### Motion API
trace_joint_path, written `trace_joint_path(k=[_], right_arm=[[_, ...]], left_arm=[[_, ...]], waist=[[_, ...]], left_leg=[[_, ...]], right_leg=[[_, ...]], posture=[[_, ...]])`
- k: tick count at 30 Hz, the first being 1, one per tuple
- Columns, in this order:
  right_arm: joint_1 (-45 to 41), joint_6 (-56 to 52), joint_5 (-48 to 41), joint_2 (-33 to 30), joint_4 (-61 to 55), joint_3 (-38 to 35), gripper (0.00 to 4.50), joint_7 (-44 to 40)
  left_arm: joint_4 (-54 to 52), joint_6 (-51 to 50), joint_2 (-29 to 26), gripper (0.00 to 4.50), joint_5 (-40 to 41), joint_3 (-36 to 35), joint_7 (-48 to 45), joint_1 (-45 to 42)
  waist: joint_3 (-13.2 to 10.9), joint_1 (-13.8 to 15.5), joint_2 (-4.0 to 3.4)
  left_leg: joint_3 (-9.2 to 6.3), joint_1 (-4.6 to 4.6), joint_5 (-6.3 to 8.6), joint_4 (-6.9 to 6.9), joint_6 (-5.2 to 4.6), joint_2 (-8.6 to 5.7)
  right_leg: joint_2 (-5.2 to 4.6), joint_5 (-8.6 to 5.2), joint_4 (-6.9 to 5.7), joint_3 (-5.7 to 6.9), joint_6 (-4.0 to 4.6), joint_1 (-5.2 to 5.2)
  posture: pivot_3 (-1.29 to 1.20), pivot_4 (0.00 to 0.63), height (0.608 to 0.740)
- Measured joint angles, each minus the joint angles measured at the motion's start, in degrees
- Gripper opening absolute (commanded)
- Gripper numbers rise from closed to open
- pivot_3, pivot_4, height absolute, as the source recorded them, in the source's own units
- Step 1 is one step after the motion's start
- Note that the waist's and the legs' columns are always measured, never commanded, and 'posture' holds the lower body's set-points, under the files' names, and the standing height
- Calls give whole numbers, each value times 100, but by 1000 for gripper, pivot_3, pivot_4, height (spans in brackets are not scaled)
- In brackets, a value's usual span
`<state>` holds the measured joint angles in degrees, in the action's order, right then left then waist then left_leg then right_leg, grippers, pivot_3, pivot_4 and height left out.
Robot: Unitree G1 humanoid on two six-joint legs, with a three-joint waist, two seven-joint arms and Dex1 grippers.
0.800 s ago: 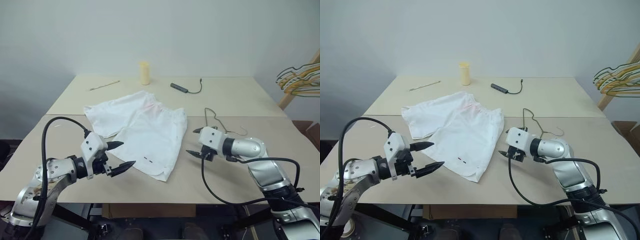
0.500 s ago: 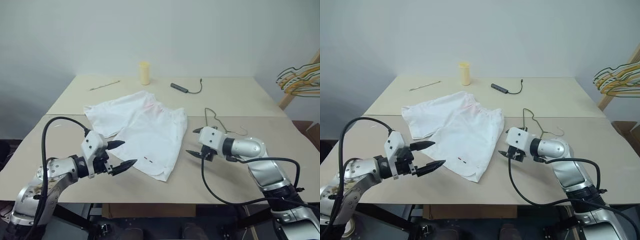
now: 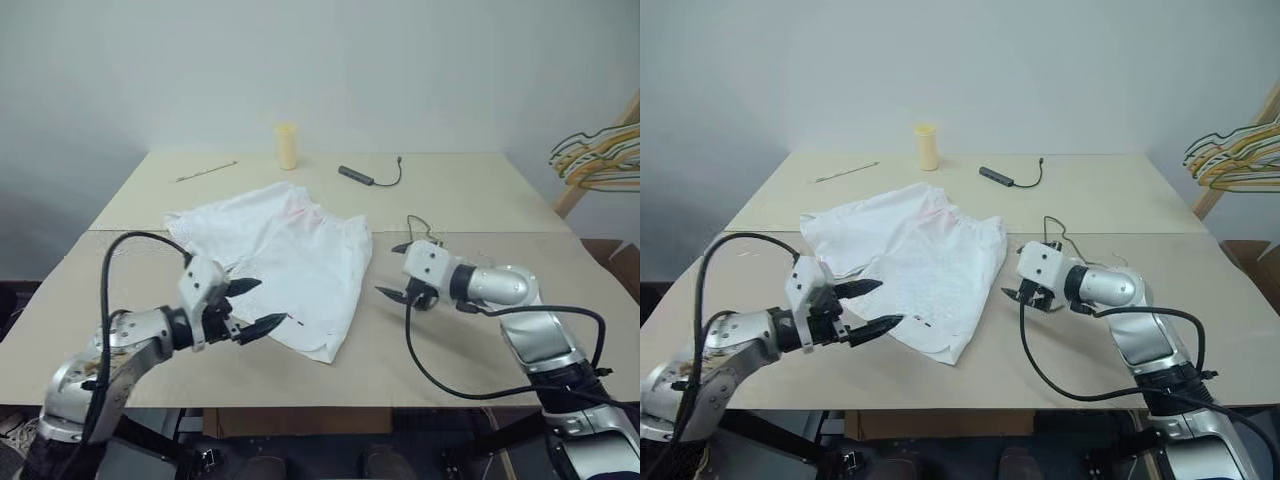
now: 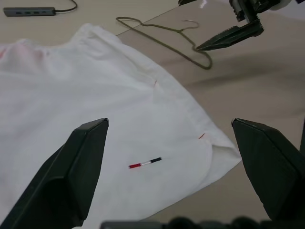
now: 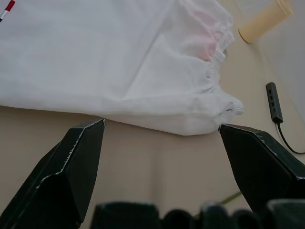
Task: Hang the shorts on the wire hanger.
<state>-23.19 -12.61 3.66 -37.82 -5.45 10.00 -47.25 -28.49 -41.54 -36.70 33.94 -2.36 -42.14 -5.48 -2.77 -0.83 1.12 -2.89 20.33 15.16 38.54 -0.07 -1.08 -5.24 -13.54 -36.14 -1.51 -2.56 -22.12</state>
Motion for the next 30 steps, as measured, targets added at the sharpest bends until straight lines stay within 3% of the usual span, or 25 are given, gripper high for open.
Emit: trace_joint_path(k=[8, 16, 28, 30], right_arm=[[20, -116, 24, 2, -8, -157, 4451, 366], [120, -214, 12, 0, -101, -231, 4451, 492], [125, -211, 30, 1, -107, -258, 4500, 624], [119, -170, 63, 1, -57, -249, 4500, 624]], left_arm=[[63, -555, 246, 4500, -586, 1737, 259, -631], [506, -924, 516, 4500, -1612, 2803, 834, -1128], [598, -1338, 610, 537, -2115, 3107, 1022, -1277], [595, -1340, 610, 35, -2158, 3094, 1021, -1274]], waist=[[2, -118, 2], [2, -241, 3], [2, -320, 3], [2, -320, 4]], left_leg=[[8, -2, 0, 0, 0, -1], [11, -2, 1, 0, -3, -1], [9, -7, 1, 0, -3, -1], [10, -7, 1, 0, -3, -2]], right_leg=[[4, 1, 0, -16, -1, -1], [6, 0, 1, -24, -4, -2], [6, 2, 0, -32, -9, -2], [6, 2, 0, -33, -9, -2]], posture=[[-93, 0, 740], [-111, 0, 740], [-94, 0, 740], [-91, 0, 740]])
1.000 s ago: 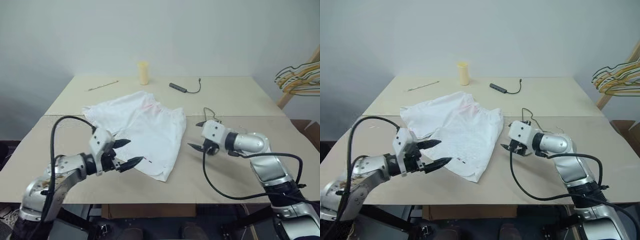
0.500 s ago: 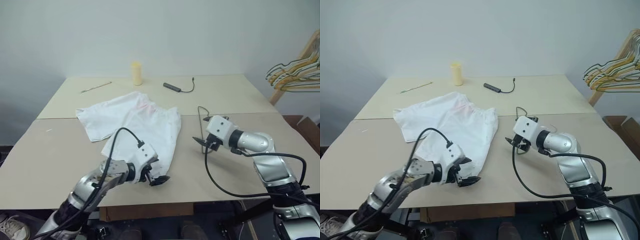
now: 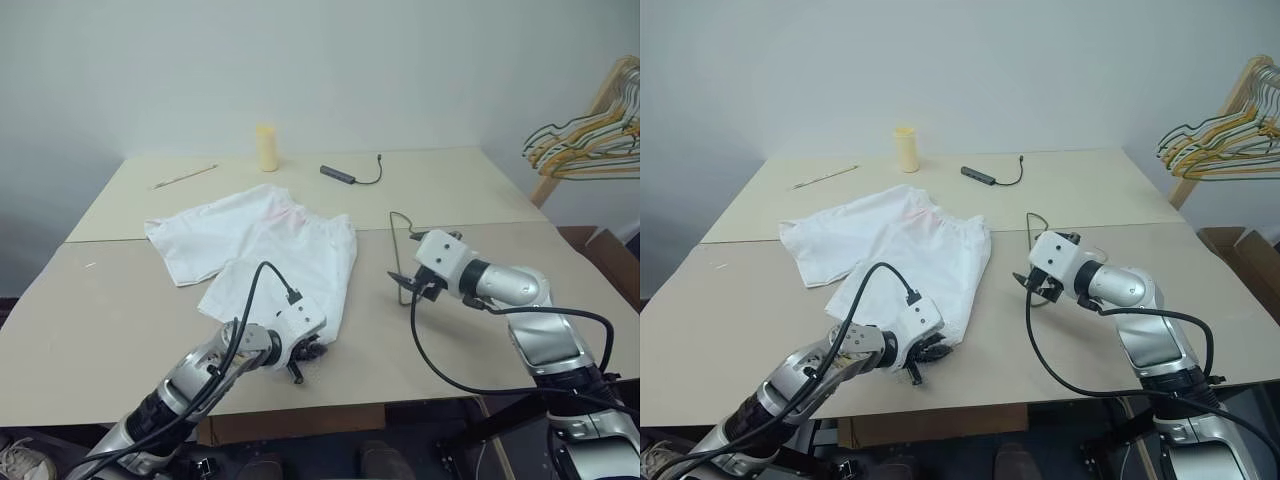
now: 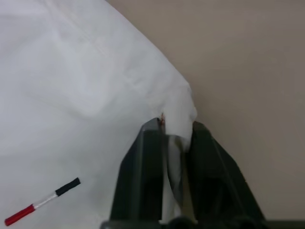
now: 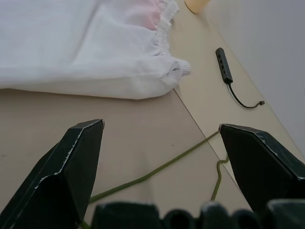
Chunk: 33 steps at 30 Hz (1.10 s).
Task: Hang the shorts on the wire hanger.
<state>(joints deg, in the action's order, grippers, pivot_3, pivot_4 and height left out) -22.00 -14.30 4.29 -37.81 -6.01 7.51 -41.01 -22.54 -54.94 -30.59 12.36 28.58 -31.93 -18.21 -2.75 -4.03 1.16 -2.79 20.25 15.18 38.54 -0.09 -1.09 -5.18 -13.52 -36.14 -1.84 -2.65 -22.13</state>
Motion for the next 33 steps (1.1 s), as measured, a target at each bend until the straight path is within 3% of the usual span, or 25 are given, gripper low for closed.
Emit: trace_joint_path(k=[4, 8, 14, 22, 33], right_arm=[[-127, 294, 222, -2, 357, 167, 4500, 6], [-621, 1327, 928, -132, 1434, 707, 4500, 112], [-1886, 3250, 1687, 341, 3424, 1479, 4500, 389], [-3021, 5181, 2609, 1004, 5529, 2378, 4500, 827], [-4358, 6061, 4255, 1609, 7417, 3520, 4500, 2432]], left_arm=[[-130, 41, -173, 35, 10, -77, -140, 87], [-707, 505, -1388, 35, 147, -404, -884, 584], [-1493, 1423, -2659, 35, 416, -1618, -1811, 1718], [-1785, 2181, -3132, 35, 504, -2810, -2311, 3064], [-1794, 2641, -3243, 35, 425, -3379, -2642, 3531]], waist=[[0, -19, 0], [-1, -122, -1], [-3, -198, -1], [-6, -102, -3], [-8, -41, -7]], left_leg=[[1, -1, 0, -1, -1, 1], [16, -6, 0, -22, 0, 4], [6, -12, 0, -30, 0, 6], [2, -12, 0, -31, 0, 5], [1, -38, -6, -64, 10, 5]], right_leg=[[2, 0, -1, -5, 0, -3], [4, 0, -1, -24, 2, -14], [2, 1, 5, -49, 2, -19], [1, 2, 1, -47, 4, -21], [6, 0, -9, -51, 16, -25]], posture=[[-83, 0, 740], [-71, 0, 740], [-13, 0, 740], [29, 0, 740], [47, 0, 740]])
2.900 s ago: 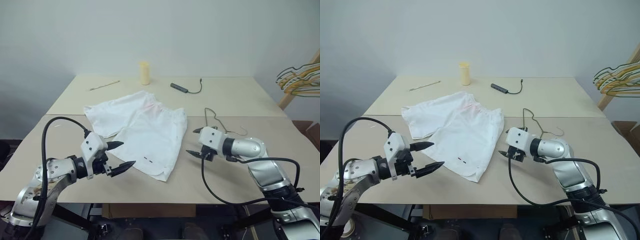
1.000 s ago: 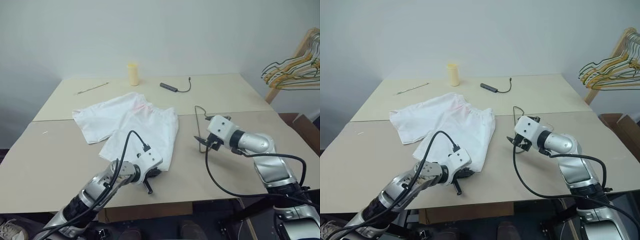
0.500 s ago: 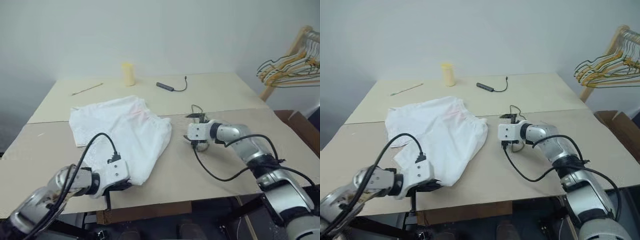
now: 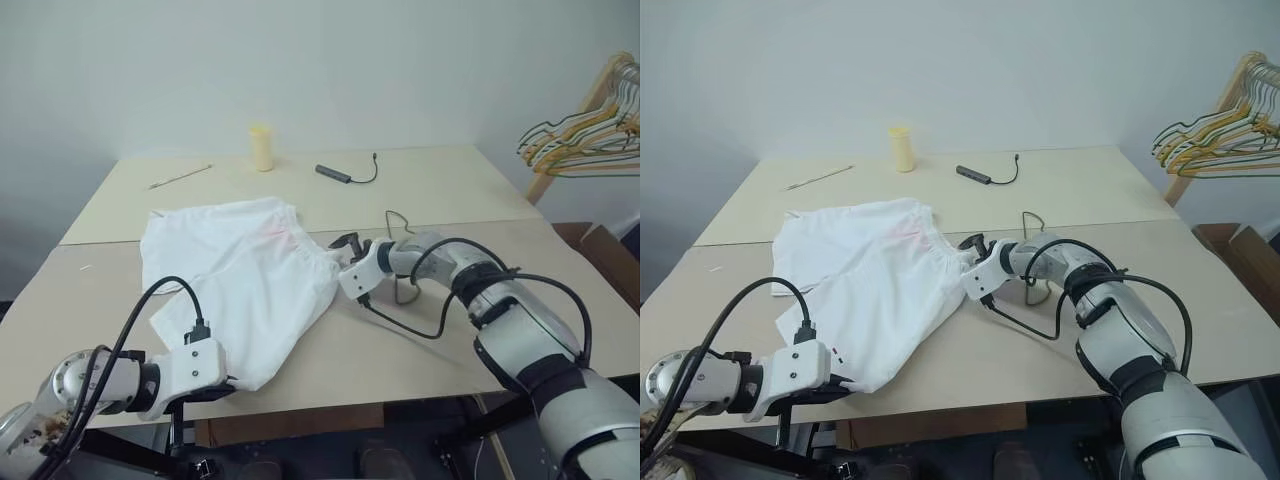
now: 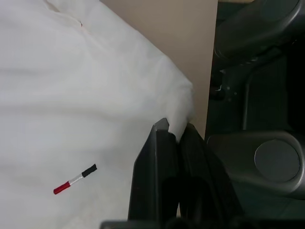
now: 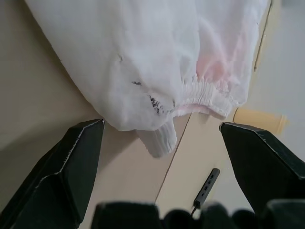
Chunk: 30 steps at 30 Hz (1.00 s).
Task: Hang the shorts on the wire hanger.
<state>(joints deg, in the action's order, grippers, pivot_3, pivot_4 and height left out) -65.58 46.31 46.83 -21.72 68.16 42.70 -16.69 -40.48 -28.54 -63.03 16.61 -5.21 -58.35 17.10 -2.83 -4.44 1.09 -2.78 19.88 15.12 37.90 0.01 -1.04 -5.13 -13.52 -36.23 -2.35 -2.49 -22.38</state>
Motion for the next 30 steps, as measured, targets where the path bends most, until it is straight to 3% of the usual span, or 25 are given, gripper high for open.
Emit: trace_joint_path(k=[4, 17, 24, 30], right_arm=[[-215, 174, 412, 151, 289, 334, 4500, 347], [-425, 266, 832, 332, 667, 606, 42, 878], [-421, 27, 827, 275, 726, 599, 42, 872], [-174, 132, 346, -296, 442, 203, 42, 134]], left_arm=[[6, 89, -3, 35, -45, -5, -102, 17], [123, 224, -23, 0, -198, -32, -194, 113], [517, 220, 186, 0, -354, 245, -21, -372], [1238, 684, 27, 0, -559, 453, -258, -953]], waist=[[-1, 29, -1], [-1, 29, -2], [-2, 32, -3], [-1, -52, -2]], left_leg=[[0, 0, -3, -6, 5, 1], [1, -8, -4, -6, 6, 1], [0, -16, -4, -7, 6, 1], [0, -10, -4, -7, 6, 1]], right_leg=[[2, -3, -11, -1, 6, -12], [7, -16, -60, -5, 23, -27], [6, -16, -62, -4, 23, -20], [4, -17, -52, -3, 21, -19]], posture=[[47, 0, 740], [44, 0, 740], [-14, 0, 740], [-62, 0, 740]])
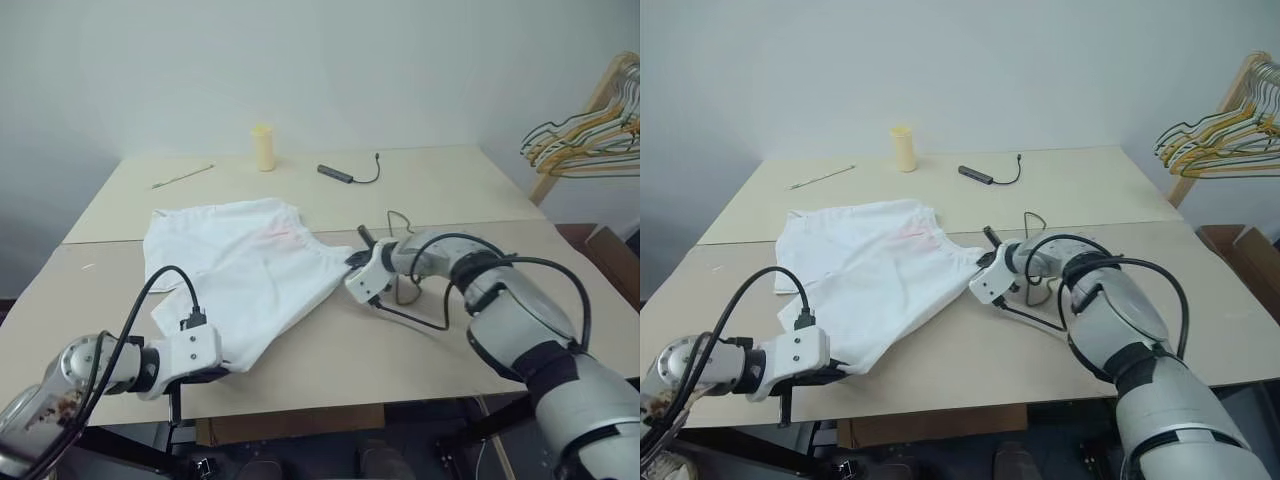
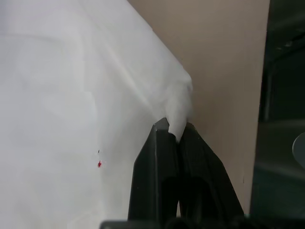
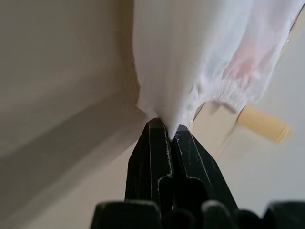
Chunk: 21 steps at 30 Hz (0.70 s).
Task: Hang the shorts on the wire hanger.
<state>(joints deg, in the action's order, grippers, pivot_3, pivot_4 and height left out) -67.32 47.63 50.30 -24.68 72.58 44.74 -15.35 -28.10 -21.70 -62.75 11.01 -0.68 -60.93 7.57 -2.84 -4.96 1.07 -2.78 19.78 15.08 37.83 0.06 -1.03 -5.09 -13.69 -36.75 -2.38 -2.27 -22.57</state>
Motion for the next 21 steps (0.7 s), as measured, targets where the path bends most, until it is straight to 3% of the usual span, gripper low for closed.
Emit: trace_joint_path(k=[3, 6, 10, 12, 16, 21], right_arm=[[390, 235, -477, -394, -500, -289, 42, -587], [1258, 273, -1256, -1045, -1819, -653, 42, -1604], [3061, -947, -2388, -1919, -4783, -1139, 42, -3117], [3547, -1672, -2702, -2027, -5781, -1281, 42, -3561], [4160, -2906, -3048, -2072, -7478, -1574, 42, -4032], [4299, -3326, -3083, -2036, -7986, -1591, 42, -4200]], left_arm=[[364, 334, -151, 0, -122, 93, -159, -220], [731, 658, -216, 0, -252, 260, -301, -454], [1149, 990, -384, 0, -298, 390, -571, -588], [1294, 1090, -519, 0, -317, 385, -697, -543], [1282, 1151, -931, 0, -181, -103, -1064, 184], [638, 1030, -1024, 0, 108, -1094, -1560, 1485]], waist=[[0, -112, 0], [1, -181, 2], [2, -249, 3], [2, -336, 3], [2, -410, 4], [-1, -355, 11]], left_leg=[[1, 1, 0, 0, 0, 0], [-4, 0, 1, 0, -1, -1], [-3, 7, 7, 1, -11, 2], [0, 2, 7, 1, -13, 2], [4, -22, 8, 1, -13, 12], [6, -16, 8, 2, -12, 11]], right_leg=[[-2, -1, 1, -1, -2, 3], [-7, -5, 8, 5, -11, 16], [-6, -11, 4, -1, -20, 14], [-6, -13, -2, -6, -23, 15], [-1, -40, -1, -7, -66, 30], [-15, -43, 5, -3, -71, 29]], posture=[[-93, 0, 740], [-108, 0, 740], [-126, 0, 740], [-131, 0, 740], [-139, 0, 740], [-127, 0, 740]])
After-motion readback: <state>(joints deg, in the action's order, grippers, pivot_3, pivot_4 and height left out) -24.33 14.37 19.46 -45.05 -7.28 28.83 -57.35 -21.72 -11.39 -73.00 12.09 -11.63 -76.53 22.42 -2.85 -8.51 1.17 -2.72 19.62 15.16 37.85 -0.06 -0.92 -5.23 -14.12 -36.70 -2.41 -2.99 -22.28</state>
